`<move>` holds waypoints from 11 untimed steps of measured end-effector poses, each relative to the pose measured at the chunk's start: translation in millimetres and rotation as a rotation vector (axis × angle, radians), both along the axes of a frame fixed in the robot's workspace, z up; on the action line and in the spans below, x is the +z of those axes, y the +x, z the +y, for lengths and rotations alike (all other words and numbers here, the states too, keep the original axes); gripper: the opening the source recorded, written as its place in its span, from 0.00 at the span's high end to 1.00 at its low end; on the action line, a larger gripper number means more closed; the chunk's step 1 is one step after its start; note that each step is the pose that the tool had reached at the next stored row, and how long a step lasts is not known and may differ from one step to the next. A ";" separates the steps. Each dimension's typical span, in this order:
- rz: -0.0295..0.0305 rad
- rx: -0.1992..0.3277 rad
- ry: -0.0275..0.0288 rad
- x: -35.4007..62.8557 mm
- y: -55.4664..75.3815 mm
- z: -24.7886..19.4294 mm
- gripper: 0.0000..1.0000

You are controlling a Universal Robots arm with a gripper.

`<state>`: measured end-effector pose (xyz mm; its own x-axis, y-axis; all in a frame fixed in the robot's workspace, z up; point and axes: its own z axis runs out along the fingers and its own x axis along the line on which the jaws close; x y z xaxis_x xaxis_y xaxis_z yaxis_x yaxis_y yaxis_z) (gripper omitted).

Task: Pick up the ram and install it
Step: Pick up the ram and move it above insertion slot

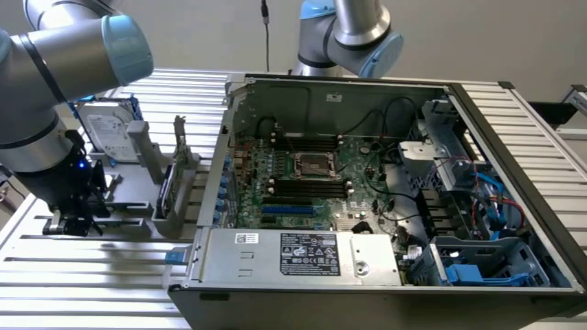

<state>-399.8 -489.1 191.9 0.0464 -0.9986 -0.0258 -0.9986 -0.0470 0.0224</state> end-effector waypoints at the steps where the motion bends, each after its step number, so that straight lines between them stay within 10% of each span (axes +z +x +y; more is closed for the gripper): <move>1: 0.0007 -0.002 -0.0001 0.1 0.0 0.0 0.60; 11: 0.0046 -0.022 0.0000 -0.1 1.3 0.0 0.81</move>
<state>-398.5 -489.1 191.9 0.0241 -0.9994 -0.0260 -0.9993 -0.0248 0.0270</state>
